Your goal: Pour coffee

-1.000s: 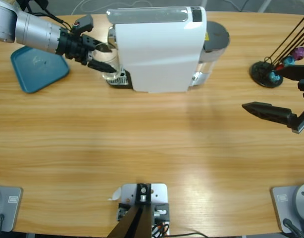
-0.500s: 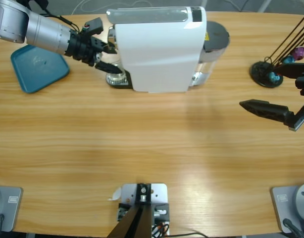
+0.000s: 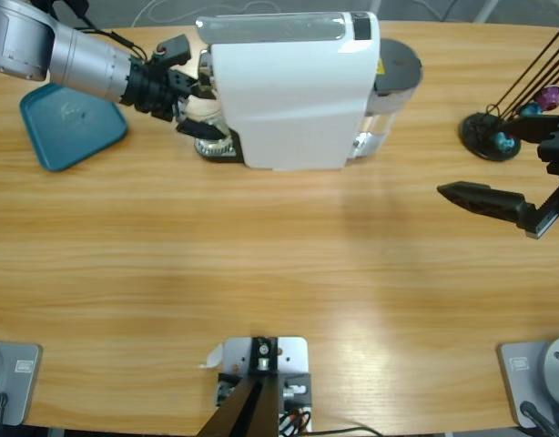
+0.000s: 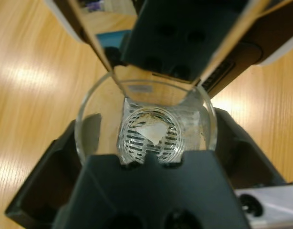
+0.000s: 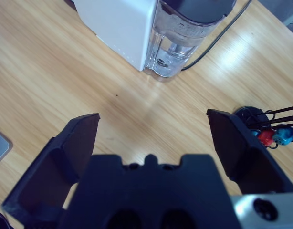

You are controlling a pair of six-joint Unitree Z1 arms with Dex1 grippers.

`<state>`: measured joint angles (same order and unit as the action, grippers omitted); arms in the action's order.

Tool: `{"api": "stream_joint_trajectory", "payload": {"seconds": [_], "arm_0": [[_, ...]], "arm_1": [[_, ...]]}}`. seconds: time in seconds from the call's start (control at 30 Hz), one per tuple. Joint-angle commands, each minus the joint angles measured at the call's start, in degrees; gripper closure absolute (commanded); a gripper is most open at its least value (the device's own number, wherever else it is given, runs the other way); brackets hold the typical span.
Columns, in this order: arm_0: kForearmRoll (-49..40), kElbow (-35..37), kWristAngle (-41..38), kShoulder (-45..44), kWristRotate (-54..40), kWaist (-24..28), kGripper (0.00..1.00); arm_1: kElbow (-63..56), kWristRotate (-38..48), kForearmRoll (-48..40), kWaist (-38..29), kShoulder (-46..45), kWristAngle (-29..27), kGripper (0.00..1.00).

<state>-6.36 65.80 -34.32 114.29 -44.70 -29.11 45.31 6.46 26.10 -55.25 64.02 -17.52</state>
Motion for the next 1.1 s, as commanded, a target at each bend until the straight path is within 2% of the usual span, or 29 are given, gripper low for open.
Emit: {"api": "stream_joint_trajectory", "payload": {"seconds": [0.03, 0.27, 0.4, 0.5, 0.63, 0.77, 0.83, 0.87, 0.93, 0.97, 1.0, 1.1], "arm_0": [[0.6, -3.8, -0.3, -1.6, 0.8, 1.1, 0.000], [0.6, -5.0, -4.0, -9.7, 0.8, 5.6, 0.000], [0.6, -10.0, -3.2, -16.5, 2.4, 6.2, 0.000], [-2.5, -14.1, 7.5, -21.2, 5.4, 3.6, 0.000], [-5.6, -18.6, 20.2, -25.8, 15.0, -2.0, 0.000], [-6.4, -23.5, 22.0, -34.1, 24.7, -2.4, 0.000], [-6.4, -25.5, 22.2, -38.0, 26.3, -2.4, 0.000], [-6.3, -26.2, 22.3, -39.6, 27.7, -2.4, 0.000], [-6.0, -26.8, 22.3, -41.8, 30.5, -2.5, 0.000], [-5.8, -26.7, 22.4, -42.5, 30.7, -2.4, 0.000], [-5.8, -26.4, 22.7, -42.9, 31.1, -2.4, 0.000], [-5.8, -25.6, 22.8, -42.2, 32.2, -2.4, 0.000]], "arm_1": [[-1.0, -0.1, 0.9, -0.6, 1.1, -1.5, 0.004], [1.1, -0.4, 2.3, -0.6, 0.8, -2.4, 0.004], [4.1, -0.5, 3.0, -0.6, 0.5, -3.2, 0.009], [7.2, -0.4, 3.0, 1.5, 2.1, -1.3, 0.018], [13.4, -0.5, 3.8, 4.1, 6.7, 1.4, 0.000], [19.0, -0.9, 5.2, 6.5, 11.0, 1.4, 0.000], [22.2, -0.9, 5.3, 9.1, 12.8, 1.6, 0.007], [24.1, -0.9, 5.5, 10.9, 13.6, 2.9, 0.102], [29.7, -0.6, 8.4, 15.5, 16.3, 10.1, 0.600], [33.7, -0.5, 11.0, 17.9, 18.5, 13.8, 0.881], [36.4, -0.2, 11.6, 19.3, 20.0, 16.2, 1.000], [45.3, 4.9, 16.9, 20.8, 26.1, 18.4, 1.000]]}}
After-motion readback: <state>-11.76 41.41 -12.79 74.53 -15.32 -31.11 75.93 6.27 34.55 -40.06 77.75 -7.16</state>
